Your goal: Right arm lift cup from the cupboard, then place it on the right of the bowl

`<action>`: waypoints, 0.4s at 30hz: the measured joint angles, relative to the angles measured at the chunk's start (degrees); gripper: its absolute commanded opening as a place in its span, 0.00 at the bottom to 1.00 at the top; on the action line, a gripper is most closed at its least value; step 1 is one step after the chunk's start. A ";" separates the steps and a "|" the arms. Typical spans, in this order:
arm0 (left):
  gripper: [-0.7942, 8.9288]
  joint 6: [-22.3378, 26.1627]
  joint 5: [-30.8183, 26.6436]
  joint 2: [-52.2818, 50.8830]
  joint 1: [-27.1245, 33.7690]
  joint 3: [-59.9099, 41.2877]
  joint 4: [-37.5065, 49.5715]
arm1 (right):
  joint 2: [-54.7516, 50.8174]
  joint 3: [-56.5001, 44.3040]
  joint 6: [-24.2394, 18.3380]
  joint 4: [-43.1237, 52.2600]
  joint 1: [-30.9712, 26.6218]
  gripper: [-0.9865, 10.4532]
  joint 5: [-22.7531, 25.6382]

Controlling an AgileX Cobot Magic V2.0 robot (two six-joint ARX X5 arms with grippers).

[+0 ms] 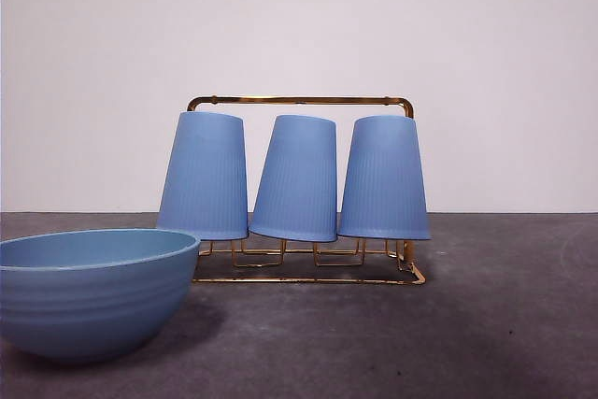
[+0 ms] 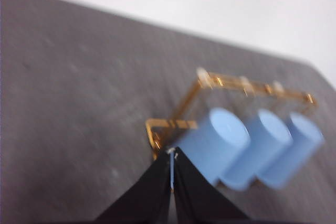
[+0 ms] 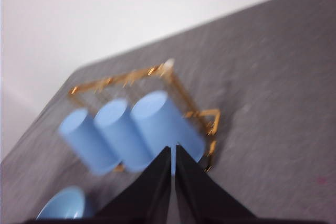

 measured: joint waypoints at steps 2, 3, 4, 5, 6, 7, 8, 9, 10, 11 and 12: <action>0.09 1.29 1.60 2.99 -1.31 1.81 -2.69 | 2.54 1.49 -1.55 -1.27 0.37 0.10 -2.89; 0.09 2.01 2.56 4.59 -2.14 2.71 -3.91 | 3.89 2.36 -2.38 -1.88 0.72 0.10 -4.11; 0.09 2.58 3.37 5.90 -2.86 3.45 -4.90 | 5.01 3.08 -3.08 -2.47 1.05 0.10 -5.22; 0.09 3.32 4.57 7.43 -3.82 4.33 -6.03 | 6.38 3.96 -4.04 -3.30 1.49 0.10 -6.21; 0.09 3.85 5.79 8.74 -4.66 5.16 -7.19 | 7.72 4.85 -5.01 -4.22 1.95 0.10 -7.10; 0.09 4.44 7.04 10.01 -5.35 6.05 -8.33 | 8.92 5.68 -5.84 -5.14 2.38 0.10 -7.82; 0.09 5.16 8.55 11.50 -6.19 7.06 -9.35 | 10.36 6.64 -6.99 -6.14 2.97 0.10 -8.50; 0.09 6.05 10.21 12.92 -6.95 7.96 -10.29 | 11.82 7.67 -8.24 -7.34 3.69 0.10 -8.70; 0.09 6.82 11.76 14.16 -7.56 8.81 -11.43 | 13.00 8.46 -9.33 -8.44 4.26 0.10 -8.72; 0.09 7.89 13.66 15.61 -8.26 9.75 -12.76 | 14.43 9.40 -10.75 -9.84 5.01 0.10 -8.74; 0.09 8.96 15.47 16.98 -8.90 10.62 -14.03 | 15.61 10.12 -12.04 -10.97 5.64 0.10 -8.72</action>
